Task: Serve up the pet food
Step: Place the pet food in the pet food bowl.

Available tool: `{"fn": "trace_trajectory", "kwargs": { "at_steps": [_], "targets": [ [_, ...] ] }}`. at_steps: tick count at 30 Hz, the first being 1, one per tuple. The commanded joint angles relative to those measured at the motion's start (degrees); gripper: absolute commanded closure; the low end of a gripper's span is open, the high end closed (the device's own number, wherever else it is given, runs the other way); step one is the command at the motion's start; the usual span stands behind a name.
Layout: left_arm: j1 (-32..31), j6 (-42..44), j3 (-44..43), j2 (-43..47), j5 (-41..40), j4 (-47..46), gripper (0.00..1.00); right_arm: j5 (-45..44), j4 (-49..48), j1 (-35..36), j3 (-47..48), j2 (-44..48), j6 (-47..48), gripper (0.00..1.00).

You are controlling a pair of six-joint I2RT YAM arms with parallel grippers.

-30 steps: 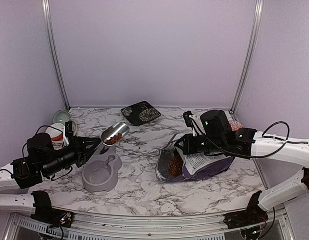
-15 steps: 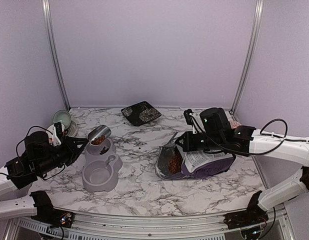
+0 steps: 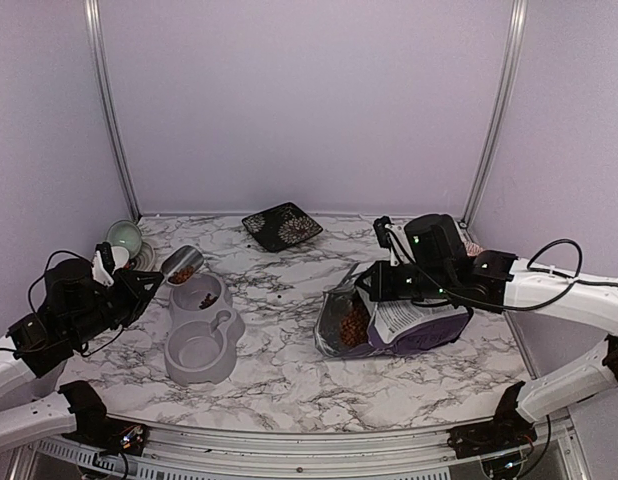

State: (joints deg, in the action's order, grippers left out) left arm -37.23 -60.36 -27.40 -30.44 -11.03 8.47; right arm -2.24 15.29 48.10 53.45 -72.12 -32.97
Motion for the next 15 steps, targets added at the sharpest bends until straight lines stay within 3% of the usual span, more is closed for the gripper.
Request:
{"fn": "trace_trajectory", "kwargs": {
  "at_steps": [1,15],
  "targets": [
    [1.4,2.3,0.8,-0.4,-0.5,0.4,1.00,-5.3,2.9,-1.5,0.9,2.1,-1.2,1.00],
    [2.4,6.6,1.5,-4.9,-3.2,1.9,1.00,-5.8,4.0,-1.5,1.1,1.7,-1.1,1.00]
  ]
}}
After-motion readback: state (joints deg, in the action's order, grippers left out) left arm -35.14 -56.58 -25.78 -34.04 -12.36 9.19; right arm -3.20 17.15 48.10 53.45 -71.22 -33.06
